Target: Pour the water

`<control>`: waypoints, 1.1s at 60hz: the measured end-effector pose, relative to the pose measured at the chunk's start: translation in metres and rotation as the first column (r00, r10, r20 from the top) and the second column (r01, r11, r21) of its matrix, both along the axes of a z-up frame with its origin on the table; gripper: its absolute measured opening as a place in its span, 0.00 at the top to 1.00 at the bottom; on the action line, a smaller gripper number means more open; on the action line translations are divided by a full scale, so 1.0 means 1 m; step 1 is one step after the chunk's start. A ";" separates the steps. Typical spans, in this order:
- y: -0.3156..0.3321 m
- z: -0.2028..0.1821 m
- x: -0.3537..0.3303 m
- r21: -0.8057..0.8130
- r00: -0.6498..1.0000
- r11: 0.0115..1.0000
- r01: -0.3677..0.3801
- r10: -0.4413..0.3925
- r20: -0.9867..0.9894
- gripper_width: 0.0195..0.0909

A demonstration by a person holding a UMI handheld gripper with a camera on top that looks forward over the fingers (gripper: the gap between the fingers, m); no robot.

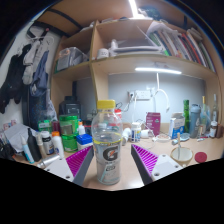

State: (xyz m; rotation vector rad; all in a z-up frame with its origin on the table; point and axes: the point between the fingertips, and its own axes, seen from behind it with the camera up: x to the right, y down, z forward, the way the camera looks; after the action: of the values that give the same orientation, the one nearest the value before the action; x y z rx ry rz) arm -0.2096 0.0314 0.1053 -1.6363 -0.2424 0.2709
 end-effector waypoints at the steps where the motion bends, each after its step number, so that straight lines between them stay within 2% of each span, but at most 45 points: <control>1: 0.006 -0.002 -0.001 -0.003 1.000 1.000 -0.004 0.004 0.004 0.09; 15: 0.051 -0.004 -0.028 0.017 0.999 1.000 0.009 -0.010 0.053 0.10; 19: 0.062 -0.007 -0.034 0.021 0.998 1.000 0.007 -0.009 0.068 0.17; 22: 0.067 -0.011 -0.036 0.014 0.997 1.000 0.013 -0.014 0.072 0.36; 30: 0.070 -0.010 -0.034 0.031 0.998 0.999 0.041 -0.043 0.048 0.42; 35: 0.069 -0.010 -0.034 0.034 0.998 0.999 0.036 -0.038 0.050 0.43; 48: 0.069 -0.012 -0.036 0.018 0.999 1.000 0.017 -0.018 0.050 0.56; 57: 0.067 -0.014 -0.042 -0.034 0.998 0.999 -0.015 0.017 0.061 0.58; 61: 0.059 0.006 -0.041 -0.042 0.998 0.998 -0.056 0.055 -0.028 0.58; 66: 0.052 0.047 -0.013 -0.042 0.971 0.998 -0.042 0.031 -0.236 0.58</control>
State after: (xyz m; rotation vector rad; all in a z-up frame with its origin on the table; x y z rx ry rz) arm -0.2223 0.0838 0.1520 -1.6298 -0.0858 0.4982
